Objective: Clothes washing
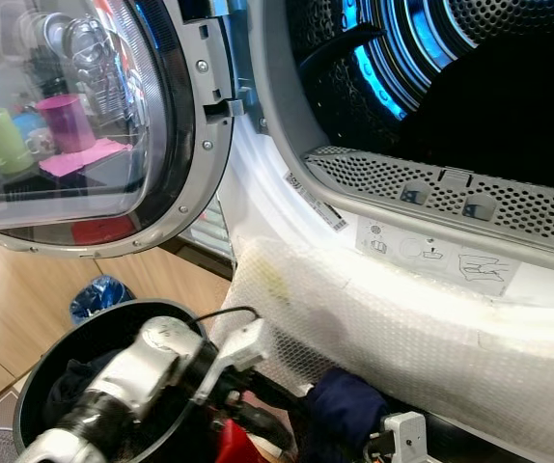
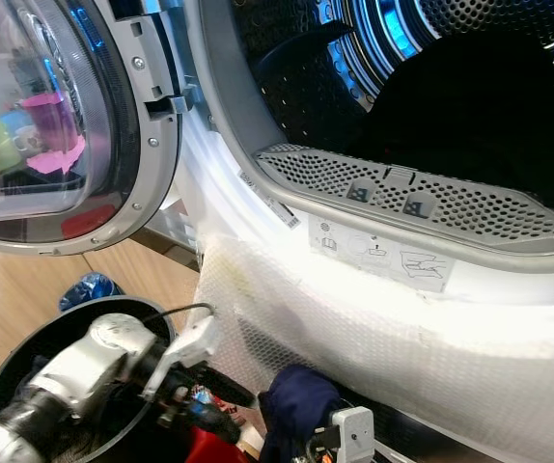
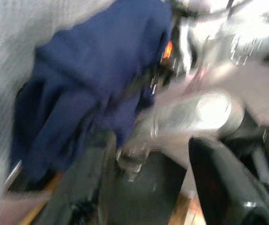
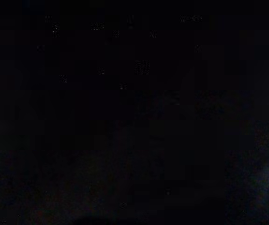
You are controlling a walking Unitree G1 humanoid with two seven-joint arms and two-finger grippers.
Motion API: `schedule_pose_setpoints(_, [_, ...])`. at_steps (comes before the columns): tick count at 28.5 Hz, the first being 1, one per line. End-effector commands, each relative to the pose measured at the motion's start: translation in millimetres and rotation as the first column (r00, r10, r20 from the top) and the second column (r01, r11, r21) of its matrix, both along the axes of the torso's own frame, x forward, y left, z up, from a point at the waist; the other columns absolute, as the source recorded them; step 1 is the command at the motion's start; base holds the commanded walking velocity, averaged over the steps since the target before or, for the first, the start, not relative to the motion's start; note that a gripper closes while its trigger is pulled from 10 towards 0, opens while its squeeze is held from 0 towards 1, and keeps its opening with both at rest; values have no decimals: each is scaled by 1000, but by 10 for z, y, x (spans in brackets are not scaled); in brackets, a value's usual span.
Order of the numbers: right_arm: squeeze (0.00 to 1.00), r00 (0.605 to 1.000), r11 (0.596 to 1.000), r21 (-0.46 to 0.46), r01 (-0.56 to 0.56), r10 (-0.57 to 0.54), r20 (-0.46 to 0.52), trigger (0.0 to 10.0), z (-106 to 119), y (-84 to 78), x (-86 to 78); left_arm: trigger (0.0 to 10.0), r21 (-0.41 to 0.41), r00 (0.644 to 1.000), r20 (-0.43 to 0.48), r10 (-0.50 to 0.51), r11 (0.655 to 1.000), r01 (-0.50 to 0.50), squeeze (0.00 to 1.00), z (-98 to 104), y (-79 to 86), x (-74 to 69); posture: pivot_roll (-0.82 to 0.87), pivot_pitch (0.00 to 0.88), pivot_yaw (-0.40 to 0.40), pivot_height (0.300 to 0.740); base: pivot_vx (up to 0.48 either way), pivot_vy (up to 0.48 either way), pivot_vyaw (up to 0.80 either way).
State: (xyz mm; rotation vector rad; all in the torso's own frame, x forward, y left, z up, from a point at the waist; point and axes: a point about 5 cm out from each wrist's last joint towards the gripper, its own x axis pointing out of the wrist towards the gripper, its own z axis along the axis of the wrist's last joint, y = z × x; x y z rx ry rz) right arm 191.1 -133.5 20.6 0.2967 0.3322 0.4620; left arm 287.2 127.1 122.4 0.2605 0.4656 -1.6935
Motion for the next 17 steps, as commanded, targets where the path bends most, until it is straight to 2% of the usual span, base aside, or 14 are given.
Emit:
schedule_pose_setpoints(1, [0,1000,1000,10,8,-9,12,0,9,-8,-17,10000,16,998,48,42,999,-43,1000,13,92,-1,-59,0,159,740,0,0,0])
schedule_pose_setpoints(3, [0,1000,1000,13,7,-7,18,0,20,-30,-41,10000,-4,989,69,131,991,-132,1000,35,166,28,-54,0,158,740,0,0,0])
schedule_pose_setpoints(6, [0,1000,1000,13,6,-6,22,0,31,-52,-66,10000,-14,973,99,208,978,-207,1000,22,209,54,-53,0,158,740,0,0,0])
schedule_pose_setpoints(7, [0,1000,1000,12,3,-3,25,0,38,-62,-82,10000,-23,964,115,238,971,-237,1000,14,228,52,-50,0,157,740,0,0,0])
schedule_pose_setpoints(8, [0,1000,1000,6,-5,4,27,0,45,-84,-125,10000,-51,941,121,315,949,-311,1000,-22,259,46,-44,0,156,740,0,0,0])
schedule_pose_setpoints(9, [0,1000,1000,10,-10,10,25,0,46,-94,-164,10000,-49,923,160,350,937,-347,1000,-79,279,27,-39,2,154,740,0,0,0])
schedule_pose_setpoints(10, [0,1000,1000,10,-10,10,25,0,46,-94,-164,10000,-49,923,160,350,937,-347,1000,-79,279,27,-39,2,154,740,0,0,0])
schedule_pose_setpoints(12, [0,1000,1000,13,-15,14,12,0,33,-128,-267,10000,-67,877,203,437,899,-432,1000,-212,305,-54,-35,12,150,740,0,0,0])
schedule_pose_setpoints(15, [0,1000,1000,11,-5,5,2,0,25,-160,-337,10000,-142,809,205,551,834,-533,1000,-232,314,-63,-32,18,147,740,0,0,0])
schedule_pose_setpoints(16, [0,1000,1000,10,-3,3,0,0,27,-170,-358,10000,-171,771,229,594,805,-569,1000,-229,320,-50,-26,26,144,740,0,0,0])
schedule_pose_setpoints(17, [0,1000,1000,10,-2,2,-2,0,36,-181,-410,10000,-236,666,274,694,720,-653,1000,-237,357,-15,-19,26,141,740,0,0,0])
